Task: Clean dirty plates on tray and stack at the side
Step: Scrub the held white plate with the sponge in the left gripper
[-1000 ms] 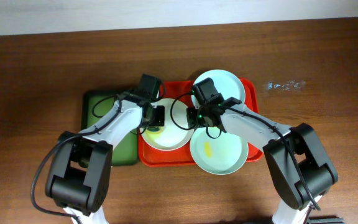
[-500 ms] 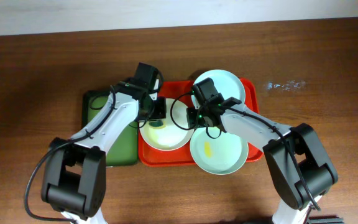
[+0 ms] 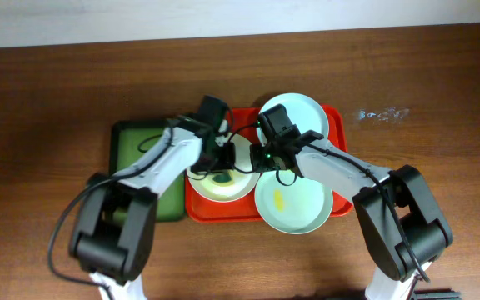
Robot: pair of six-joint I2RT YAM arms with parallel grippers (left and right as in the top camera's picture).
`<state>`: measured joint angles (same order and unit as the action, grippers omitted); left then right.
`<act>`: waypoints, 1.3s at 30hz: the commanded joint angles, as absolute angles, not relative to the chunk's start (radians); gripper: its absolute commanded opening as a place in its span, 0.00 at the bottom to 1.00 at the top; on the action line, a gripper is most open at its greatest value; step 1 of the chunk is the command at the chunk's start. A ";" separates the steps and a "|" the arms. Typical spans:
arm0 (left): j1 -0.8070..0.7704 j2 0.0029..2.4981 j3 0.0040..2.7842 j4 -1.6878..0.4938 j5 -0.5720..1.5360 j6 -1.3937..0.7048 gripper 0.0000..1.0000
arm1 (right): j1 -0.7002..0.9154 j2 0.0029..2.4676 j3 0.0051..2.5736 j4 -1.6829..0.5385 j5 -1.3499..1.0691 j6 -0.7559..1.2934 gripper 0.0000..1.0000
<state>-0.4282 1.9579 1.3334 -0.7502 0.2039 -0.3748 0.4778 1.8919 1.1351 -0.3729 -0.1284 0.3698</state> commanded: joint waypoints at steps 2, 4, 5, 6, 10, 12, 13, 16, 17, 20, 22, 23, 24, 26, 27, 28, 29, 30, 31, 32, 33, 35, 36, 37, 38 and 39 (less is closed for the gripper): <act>-0.395 1.842 1.352 -0.822 0.064 -0.362 0.00 | 0.488 1.905 1.148 -0.371 -0.145 0.375 0.04; -0.403 1.845 1.308 -0.806 -0.030 -0.362 0.00 | 0.488 1.905 1.148 -0.374 -0.145 0.375 0.04; -0.414 1.854 1.280 -0.784 -0.043 -0.363 0.00 | 0.488 1.905 1.148 -0.377 -0.145 0.375 0.04; -0.421 1.863 1.262 -0.765 -0.043 -0.363 0.01 | 0.488 1.905 1.148 -0.377 -0.145 0.375 0.04; -0.425 1.961 1.220 -0.697 -0.045 -0.363 0.02 | 0.488 1.905 1.148 -0.377 -0.145 0.375 0.04; -0.435 2.038 1.220 -0.696 0.047 -0.370 0.02 | 0.488 1.905 1.148 -0.377 -0.145 0.375 0.04; -0.441 2.066 1.220 -0.696 0.131 -0.369 0.01 | 0.488 1.905 1.148 -0.377 -0.145 0.375 0.04; -0.437 2.059 1.243 -0.700 0.357 -0.316 0.00 | 0.488 1.905 1.148 -0.377 -0.145 0.375 0.04; -0.423 2.035 1.262 -0.701 0.363 -0.316 0.00 | 0.488 1.905 1.148 -0.377 -0.145 0.375 0.04; -0.379 1.932 1.298 -0.701 0.272 -0.302 0.00 | 0.488 1.905 1.148 -0.377 -0.145 0.375 0.04; -0.378 1.919 1.292 -0.759 0.078 -0.302 0.00 | 0.488 1.905 1.148 -0.377 -0.145 0.375 0.04; -0.379 1.919 1.279 -0.772 -0.001 -0.302 0.00 | 0.488 1.905 1.148 -0.377 -0.145 0.375 0.04; -0.379 1.919 1.267 -0.769 -0.040 -0.302 0.00 | 0.488 1.905 1.148 -0.377 -0.145 0.375 0.04; -0.379 1.919 1.242 -0.745 -0.050 -0.302 0.00 | 0.488 1.905 1.148 -0.377 -0.145 0.375 0.04; -0.379 1.919 1.230 -0.728 -0.050 -0.310 0.00 | 0.488 1.905 1.148 -0.377 -0.145 0.375 0.04; -0.379 1.919 1.213 -0.707 -0.049 -0.350 0.00 | 0.488 1.905 1.148 -0.378 -0.145 0.375 0.04; -0.383 1.919 1.198 -0.688 -0.045 -0.376 0.00 | 0.488 1.905 1.148 -0.377 -0.145 0.375 0.04; -0.391 1.919 1.178 -0.658 -0.013 -0.385 0.00 | 0.488 1.905 1.148 -0.377 -0.145 0.375 0.04; -0.398 1.919 1.165 -0.635 0.039 -0.385 0.00 | 0.488 1.905 1.148 -0.377 -0.145 0.375 0.04; -0.411 1.919 1.153 -0.603 0.118 -0.385 0.00 | 0.488 1.905 1.148 -0.377 -0.145 0.375 0.04; -0.422 1.919 1.153 -0.583 0.173 -0.385 0.00 | 0.488 1.905 1.148 -0.377 -0.145 0.375 0.04; -0.439 1.919 1.153 -0.509 0.315 -0.363 0.00 | 0.488 1.905 1.148 -0.377 -0.145 0.375 0.04; -0.431 1.918 1.168 -0.479 0.379 -0.343 0.00 | 0.488 1.905 1.148 -0.377 -0.145 0.375 0.04; -0.420 1.918 1.187 -0.488 0.371 -0.339 0.00 | 0.488 1.905 1.148 -0.377 -0.145 0.375 0.04; -0.400 1.913 1.222 -0.531 0.314 -0.339 0.00 | 0.488 1.905 1.148 -0.377 -0.145 0.375 0.04; -0.384 1.903 1.259 -0.592 0.221 -0.333 0.00 | 0.488 1.905 1.148 -0.377 -0.145 0.375 0.04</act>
